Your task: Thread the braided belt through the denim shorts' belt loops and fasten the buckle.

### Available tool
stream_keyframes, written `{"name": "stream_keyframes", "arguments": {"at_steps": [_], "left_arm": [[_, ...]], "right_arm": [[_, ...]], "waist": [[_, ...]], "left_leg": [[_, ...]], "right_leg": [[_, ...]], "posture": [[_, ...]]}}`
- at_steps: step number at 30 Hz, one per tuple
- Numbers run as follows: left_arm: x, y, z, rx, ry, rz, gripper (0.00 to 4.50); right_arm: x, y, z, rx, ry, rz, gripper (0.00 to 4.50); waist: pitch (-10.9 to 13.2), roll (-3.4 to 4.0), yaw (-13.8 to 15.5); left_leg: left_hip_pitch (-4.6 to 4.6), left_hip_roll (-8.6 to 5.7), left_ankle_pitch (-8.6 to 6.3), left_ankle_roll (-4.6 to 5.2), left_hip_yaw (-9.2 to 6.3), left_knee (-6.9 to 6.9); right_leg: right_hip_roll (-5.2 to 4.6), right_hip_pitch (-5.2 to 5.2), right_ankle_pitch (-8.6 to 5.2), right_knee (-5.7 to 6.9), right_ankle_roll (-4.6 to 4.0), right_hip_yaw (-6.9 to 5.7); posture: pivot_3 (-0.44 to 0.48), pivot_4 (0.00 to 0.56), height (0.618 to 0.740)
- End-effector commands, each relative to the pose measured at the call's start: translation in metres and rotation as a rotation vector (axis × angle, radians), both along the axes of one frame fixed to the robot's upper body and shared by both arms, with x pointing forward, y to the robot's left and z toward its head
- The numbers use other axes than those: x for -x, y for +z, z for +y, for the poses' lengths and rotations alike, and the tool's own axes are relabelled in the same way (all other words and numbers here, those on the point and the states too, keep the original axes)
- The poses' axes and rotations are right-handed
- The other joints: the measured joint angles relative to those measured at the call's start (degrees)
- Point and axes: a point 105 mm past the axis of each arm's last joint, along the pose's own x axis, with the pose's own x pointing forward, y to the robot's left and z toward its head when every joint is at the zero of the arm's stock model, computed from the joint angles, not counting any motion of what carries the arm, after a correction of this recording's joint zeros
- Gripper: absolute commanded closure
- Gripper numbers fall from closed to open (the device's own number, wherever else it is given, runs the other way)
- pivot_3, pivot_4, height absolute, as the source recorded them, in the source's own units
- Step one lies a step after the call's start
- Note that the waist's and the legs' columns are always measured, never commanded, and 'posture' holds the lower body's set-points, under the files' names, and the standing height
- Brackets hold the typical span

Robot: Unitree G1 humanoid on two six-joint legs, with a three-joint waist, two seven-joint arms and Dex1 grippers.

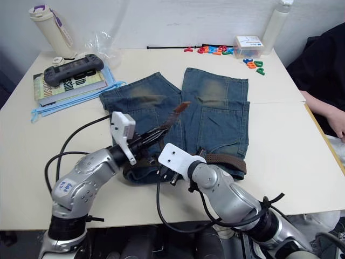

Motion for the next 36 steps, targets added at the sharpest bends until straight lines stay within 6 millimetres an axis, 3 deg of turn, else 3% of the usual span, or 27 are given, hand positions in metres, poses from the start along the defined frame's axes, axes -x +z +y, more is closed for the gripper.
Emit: {"name": "stream_keyframes", "arguments": {"at_steps": [1,6,12,19,24,29,36], "left_arm": [[-0.004,0.008,-0.016,-0.006,-0.084,-0.026,4.5],[-0.009,0.001,-0.039,-0.115,-0.275,-0.034,4.5],[-0.019,-0.007,-0.058,-0.246,-0.462,-0.04,4.5],[-0.04,-0.025,-0.084,-0.384,-0.523,-0.068,4.5],[-0.05,-0.018,-0.115,-0.35,-0.519,-0.073,4.5],[-0.048,-0.013,-0.139,-0.333,-0.534,-0.091,4.5],[-0.038,-0.017,-0.156,-0.327,-0.579,-0.101,4.5]], "right_arm": [[0.014,-0.031,-0.005,0.138,0.071,0.114,4.27],[0.029,-0.043,0.001,0.208,0.194,0.141,4.27],[0.031,-0.048,0.003,0.237,0.263,0.143,4.27],[0.03,-0.047,0.007,0.23,0.29,0.126,4.27],[0.029,-0.046,0.006,0.232,0.295,0.12,4.27],[0.03,-0.046,0.005,0.225,0.297,0.129,4.27],[0.033,-0.046,0.005,0.216,0.296,0.139,4.27]], "waist": [[-0.01,-0.02,0.08],[-0.07,-0.1,0.25],[-0.16,-0.23,0.3],[-0.16,-0.22,-0.02],[-0.21,-0.24,0.24],[-0.23,-0.24,0.92],[-0.24,-0.22,1.32]], "left_leg": [[0.0,0.0,0.0,0.0,-0.01,0.03],[0.0,-0.02,-0.05,0.07,-0.04,0.04],[0.02,-0.03,-0.06,0.08,-0.04,0.05],[0.02,0.06,0.11,0.32,-0.02,0.06],[0.03,0.03,0.07,0.38,-0.03,0.14],[0.31,0.01,-0.37,0.52,-0.34,0.22],[0.32,0.02,-0.28,0.28,-0.41,0.22]], "right_leg": [[0.0,0.01,0.0,0.01,0.0,-0.03],[-0.03,0.09,0.0,-0.13,0.0,-0.3],[-0.03,0.14,0.0,-0.19,0.01,-0.59],[0.07,0.11,0.0,-0.15,0.01,-0.6],[-0.02,0.17,0.0,-0.16,0.01,-0.61],[-0.11,0.77,0.04,-0.44,0.07,-0.88],[-0.09,0.85,0.04,-0.5,0.07,-0.99]], "posture": [[0.0,0.15,0.717],[0.0,0.15,0.717],[0.0,0.15,0.717],[0.0,0.15,0.717],[0.0,0.15,0.717],[0.0,0.15,0.717],[0.0,0.15,0.717]]}}
